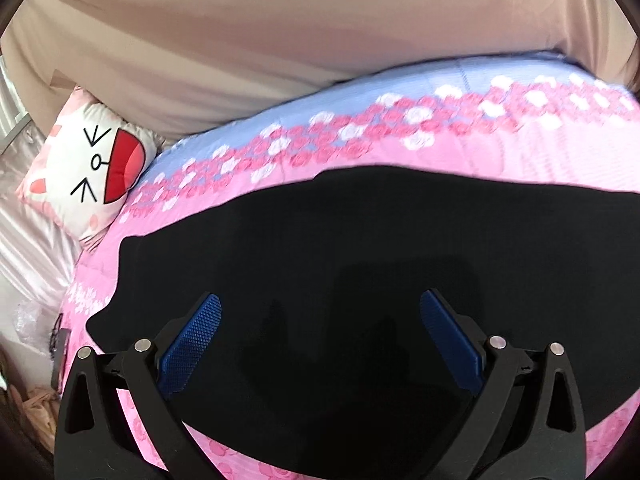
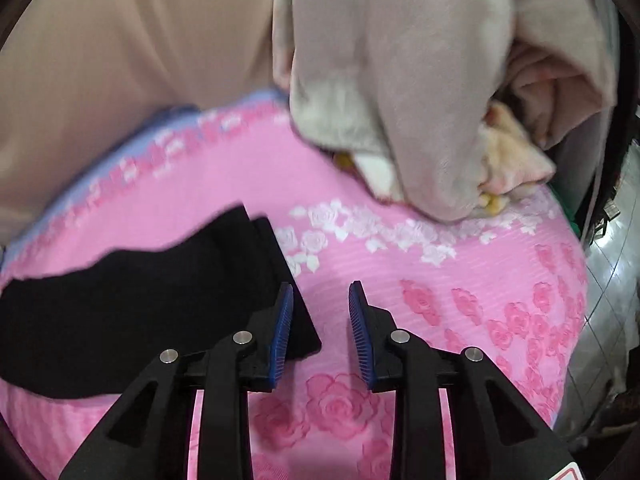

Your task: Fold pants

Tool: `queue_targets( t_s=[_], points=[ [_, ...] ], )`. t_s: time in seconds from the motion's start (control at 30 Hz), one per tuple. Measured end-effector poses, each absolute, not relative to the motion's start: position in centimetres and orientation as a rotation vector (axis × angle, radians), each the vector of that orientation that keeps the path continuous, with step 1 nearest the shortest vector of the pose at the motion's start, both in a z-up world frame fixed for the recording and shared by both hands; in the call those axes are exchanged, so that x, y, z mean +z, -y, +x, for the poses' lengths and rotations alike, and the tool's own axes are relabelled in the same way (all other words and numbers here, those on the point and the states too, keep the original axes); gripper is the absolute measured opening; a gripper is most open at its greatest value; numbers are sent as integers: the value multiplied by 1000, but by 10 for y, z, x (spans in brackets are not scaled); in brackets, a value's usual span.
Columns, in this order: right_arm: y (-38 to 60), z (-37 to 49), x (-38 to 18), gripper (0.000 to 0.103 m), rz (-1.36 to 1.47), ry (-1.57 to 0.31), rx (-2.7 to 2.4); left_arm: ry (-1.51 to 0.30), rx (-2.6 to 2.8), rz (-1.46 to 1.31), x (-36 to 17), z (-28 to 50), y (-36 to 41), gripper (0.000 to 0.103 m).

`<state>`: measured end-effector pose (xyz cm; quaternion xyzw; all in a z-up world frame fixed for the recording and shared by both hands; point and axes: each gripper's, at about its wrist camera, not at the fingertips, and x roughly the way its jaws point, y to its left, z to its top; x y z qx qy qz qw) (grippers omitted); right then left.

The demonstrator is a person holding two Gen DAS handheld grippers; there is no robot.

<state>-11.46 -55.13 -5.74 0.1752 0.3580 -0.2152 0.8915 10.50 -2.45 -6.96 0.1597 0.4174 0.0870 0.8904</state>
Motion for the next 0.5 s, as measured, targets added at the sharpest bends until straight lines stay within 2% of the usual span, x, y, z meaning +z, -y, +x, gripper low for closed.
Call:
queue_targets(
  t_s=[0.07,0.17,0.23,0.27,0.33,0.4,0.43,0.47,0.5],
  points=[
    [545,-119,-46,29,371,-701,-415,-876,187,324,-73,106,20,98],
    [528,-98,-51,28,354,-747,-325,-880,219,317,-80,109,12,98],
    [530,-82,-82,20,320,-850,-351,-883,264,327,-85,111,-4,98],
    [534,-81,-87,16,323,-835,-371,-886,291,332,-88,112,-13,98],
    [531,-86,-72,20,382,-808,-402,-898,366,331,-90,112,-45,98],
    [518,-81,-49,31,339,-739,-386,-904,411,303,-88,111,-75,98],
    [510,-69,-40,40,293,-729,-381,-904,441,286,-87,112,-94,98],
    [506,-58,-37,62,265,-736,-391,-901,465,278,-87,114,-107,98],
    [504,-45,-36,74,237,-744,-400,-898,491,278,-88,117,-119,98]
  ],
)
